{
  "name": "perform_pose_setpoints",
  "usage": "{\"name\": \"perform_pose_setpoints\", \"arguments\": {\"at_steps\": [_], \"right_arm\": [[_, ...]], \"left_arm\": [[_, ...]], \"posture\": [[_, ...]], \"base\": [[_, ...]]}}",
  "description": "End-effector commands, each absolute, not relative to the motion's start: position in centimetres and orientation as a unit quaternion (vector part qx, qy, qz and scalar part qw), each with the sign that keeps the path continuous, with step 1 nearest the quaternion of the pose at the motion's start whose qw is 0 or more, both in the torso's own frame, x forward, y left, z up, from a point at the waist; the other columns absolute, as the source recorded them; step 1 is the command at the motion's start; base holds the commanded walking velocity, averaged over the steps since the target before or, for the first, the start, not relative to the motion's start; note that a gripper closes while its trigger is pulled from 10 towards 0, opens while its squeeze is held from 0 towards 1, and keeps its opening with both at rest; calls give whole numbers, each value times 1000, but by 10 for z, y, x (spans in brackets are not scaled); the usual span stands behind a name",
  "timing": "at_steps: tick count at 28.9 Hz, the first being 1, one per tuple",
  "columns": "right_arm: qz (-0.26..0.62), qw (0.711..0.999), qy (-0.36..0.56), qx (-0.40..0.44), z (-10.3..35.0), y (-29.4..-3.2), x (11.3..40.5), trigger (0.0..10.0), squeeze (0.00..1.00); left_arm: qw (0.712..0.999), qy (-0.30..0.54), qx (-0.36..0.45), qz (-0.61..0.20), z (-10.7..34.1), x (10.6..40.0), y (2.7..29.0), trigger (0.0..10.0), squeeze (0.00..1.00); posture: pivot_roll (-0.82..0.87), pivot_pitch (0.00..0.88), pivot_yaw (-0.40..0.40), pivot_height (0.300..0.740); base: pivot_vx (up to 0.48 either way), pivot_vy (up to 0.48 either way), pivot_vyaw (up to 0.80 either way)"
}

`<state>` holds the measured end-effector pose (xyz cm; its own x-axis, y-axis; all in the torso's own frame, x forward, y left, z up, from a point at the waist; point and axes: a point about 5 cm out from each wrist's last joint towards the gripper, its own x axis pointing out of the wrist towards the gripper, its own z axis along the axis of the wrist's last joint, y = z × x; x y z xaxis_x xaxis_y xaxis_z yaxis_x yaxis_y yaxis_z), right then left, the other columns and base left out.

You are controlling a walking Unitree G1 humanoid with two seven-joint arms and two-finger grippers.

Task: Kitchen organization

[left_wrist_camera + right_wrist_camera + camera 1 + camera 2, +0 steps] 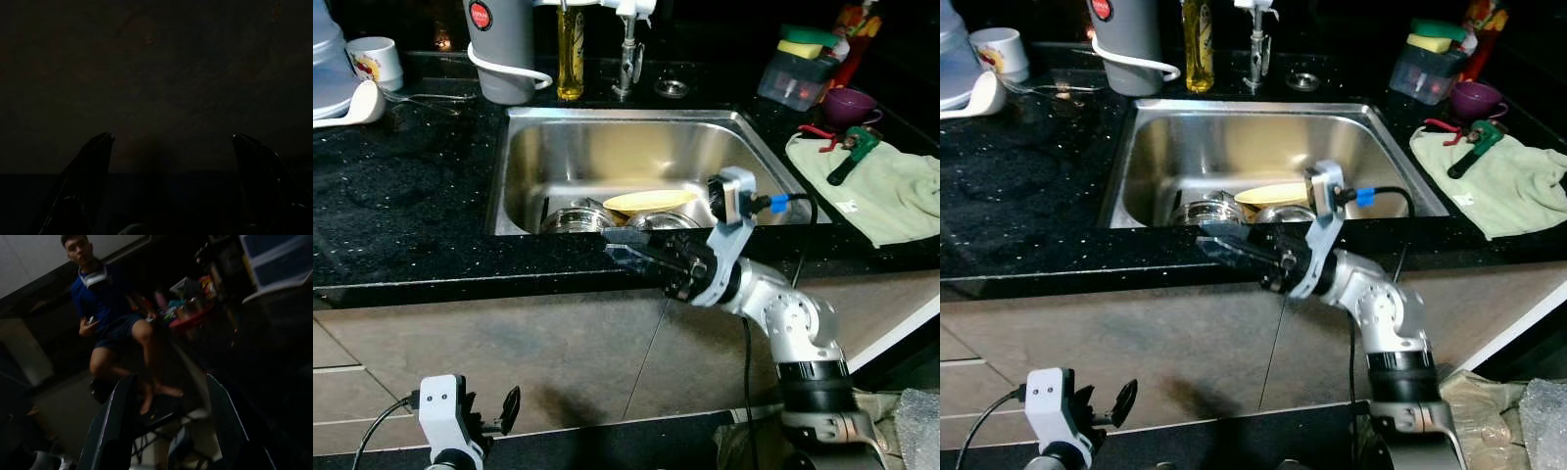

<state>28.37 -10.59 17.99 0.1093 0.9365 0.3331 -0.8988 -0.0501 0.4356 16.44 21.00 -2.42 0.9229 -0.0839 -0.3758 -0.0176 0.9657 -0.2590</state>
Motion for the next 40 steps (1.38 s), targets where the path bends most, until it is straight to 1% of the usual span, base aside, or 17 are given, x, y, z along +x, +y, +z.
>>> {"name": "perform_pose_setpoints", "arguments": {"at_steps": [1, 7, 8, 9, 10, 12, 13, 14, 17, 20, 24, 25, 29, 36, 37, 39, 40], "right_arm": [[655, 701, 45, 279, 177, -113, 284, 10000, 0], [631, 722, 75, 274, 164, -133, 278, 10000, 0], [617, 738, 91, 258, 155, -140, 277, 10000, 0], [617, 738, 91, 258, 155, -140, 277, 10000, 0], [594, 763, 109, 232, 143, -146, 277, 10000, 0], [581, 774, 117, 222, 138, -149, 277, 10000, 0], [539, 811, 128, 188, 126, -153, 282, 10000, 0], [539, 811, 128, 188, 126, -153, 282, 10000, 0], [471, 861, 124, 150, 114, -151, 291, 10000, 0], [457, 864, 139, 160, 106, -145, 288, 10000, 0], [473, 860, 146, 126, 101, -137, 282, 10000, 0], [475, 861, 153, 99, 94, -129, 280, 10000, 0], [472, 865, 148, 83, 91, -123, 279, 10000, 0], [422, 897, 119, 61, 91, -124, 291, 10000, 0], [422, 897, 119, 61, 91, -124, 291, 10000, 0], [400, 908, 109, 52, 92, -126, 294, 10000, 0], [400, 908, 109, 52, 92, -126, 294, 10000, 0]], "left_arm": [[969, 203, -138, -18, -27, 161, 208, 10000, 0], [968, 210, -138, -17, -29, 159, 209, 10000, 0], [967, 211, -139, -16, -29, 159, 209, 10000, 0], [967, 211, -139, -16, -29, 159, 209, 10000, 0], [967, 212, -139, -15, -29, 159, 210, 10000, 0], [967, 212, -140, -15, -29, 159, 210, 10000, 0], [967, 211, -140, -15, -29, 160, 211, 10000, 0], [967, 211, -140, -15, -29, 160, 211, 10000, 0], [971, 193, -141, -18, -21, 165, 211, 10000, 0], [975, 170, -137, -33, -8, 172, 208, 10000, 0], [978, 157, -130, -54, 1, 177, 204, 10000, 0], [981, 137, -115, -80, 13, 182, 197, 10000, 0], [983, 115, -99, -106, 27, 189, 190, 10000, 0], [981, 24, -80, -178, 82, 220, 157, 10000, 0], [981, 24, -80, -178, 82, 220, 157, 10000, 0], [971, 13, -75, -226, 92, 225, 136, 10000, 0], [971, 13, -75, -226, 92, 225, 136, 10000, 0]], "posture": [[79, 0, -86, 732], [64, 0, -80, 732], [59, 0, -78, 732], [59, 0, -78, 732], [52, 0, -76, 732], [52, 0, -76, 732], [45, 0, -74, 732], [45, 0, -74, 732], [42, 0, -74, 732], [51, 0, -78, 732], [49, 0, -76, 732], [47, 0, -82, 732], [48, 0, -85, 732], [43, 0, -89, 732], [43, 0, -89, 732], [42, 0, -87, 732], [42, 0, -87, 732]], "base": [[-304, 0, 0], [-304, 0, 0], [-304, 0, 0], [-304, 0, 0], [-304, 0, 0], [-304, 0, 0], [-300, 0, 0], [-300, 0, 0], [-293, 0, 0], [-276, 0, 0], [-205, 0, 0], [0, 0, 0], [0, 0, 0], [0, 0, 0], [0, 0, 0], [0, 0, 0], [0, 0, 0]]}}
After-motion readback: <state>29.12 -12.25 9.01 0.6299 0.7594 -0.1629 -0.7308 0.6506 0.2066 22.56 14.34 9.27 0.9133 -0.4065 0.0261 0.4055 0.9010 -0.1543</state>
